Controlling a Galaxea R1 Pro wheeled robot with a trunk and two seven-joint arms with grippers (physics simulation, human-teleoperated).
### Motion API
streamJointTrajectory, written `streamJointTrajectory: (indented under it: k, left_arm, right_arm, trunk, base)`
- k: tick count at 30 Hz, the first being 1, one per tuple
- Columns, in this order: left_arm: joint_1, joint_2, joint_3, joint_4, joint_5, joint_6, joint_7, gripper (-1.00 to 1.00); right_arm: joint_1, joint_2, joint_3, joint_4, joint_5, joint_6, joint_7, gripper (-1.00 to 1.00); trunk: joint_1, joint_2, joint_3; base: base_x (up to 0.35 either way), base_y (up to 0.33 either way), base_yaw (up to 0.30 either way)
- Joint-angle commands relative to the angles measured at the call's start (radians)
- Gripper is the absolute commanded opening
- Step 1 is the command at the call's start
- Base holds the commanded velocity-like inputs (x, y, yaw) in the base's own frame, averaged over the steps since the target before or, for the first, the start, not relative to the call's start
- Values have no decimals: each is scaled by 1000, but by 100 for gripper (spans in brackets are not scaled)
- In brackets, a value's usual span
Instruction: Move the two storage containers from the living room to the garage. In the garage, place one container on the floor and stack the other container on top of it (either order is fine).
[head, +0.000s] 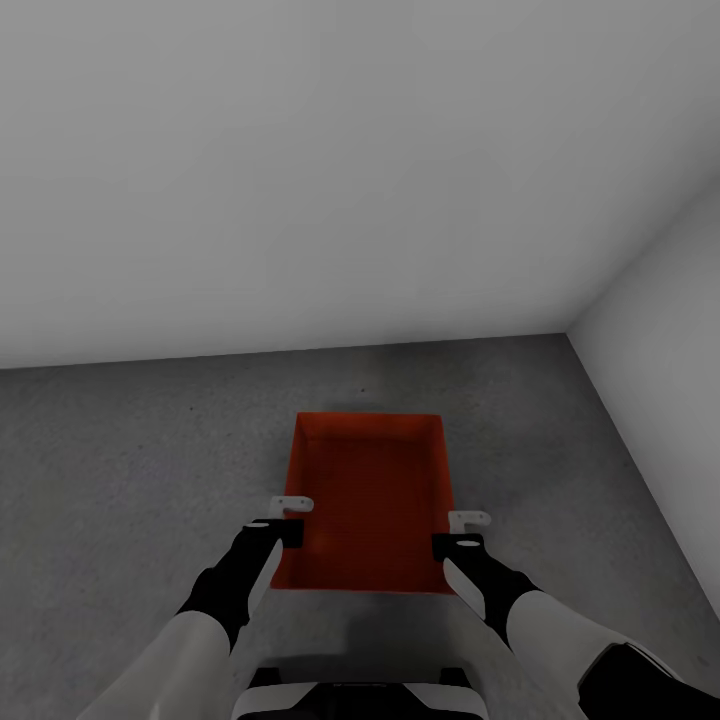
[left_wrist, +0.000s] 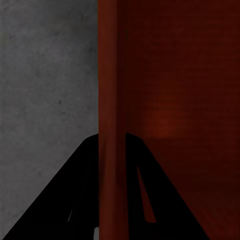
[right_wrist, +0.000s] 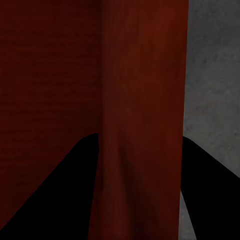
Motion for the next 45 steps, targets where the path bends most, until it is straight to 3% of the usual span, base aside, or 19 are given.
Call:
streamJointTrajectory:
  k: [1,11,23,28,34,41,45]
  left_arm:
    - [1,-1,-14,0,-36,9,8,-100]
    - [1,0,-14,-2,-32,11,11,-100]
    - [1,0,-14,-2,-31,11,14,-100]
    - [0,0,-14,-2,-31,11,15,-100]
    - [1,-1,-14,-2,-30,11,14,-100]
    - [1,0,-14,-2,-30,11,13,-100]
    - [1,0,-14,-1,-30,11,12,-100]
  right_arm:
    - [-1,7,-10,-14,13,10,-33,-100]
    - [-1,8,-10,-14,13,10,-33,-100]
    - [-1,8,-10,-14,13,10,-33,-100]
    - [-1,8,-10,-14,13,10,-33,-100]
    - [-1,9,-10,-14,13,10,-33,-100]
    - [-1,8,-10,-14,13,10,-33,-100]
    - [-1,9,-10,-14,13,10,-33,-100]
  trunk:
    - [0,-1,-1]
    - [0,-1,-1]
    - [46,-85,-38]
    - [46,-85,-38]
    - [69,-127,-57]
    - [69,-127,-57]
    - [84,-155,-70]
  base:
    - [0,0,0]
    - [0,0,0]
    - [0,0,0]
    - [0,0,0]
    - [0,0,0]
    - [0,0,0]
    - [0,0,0]
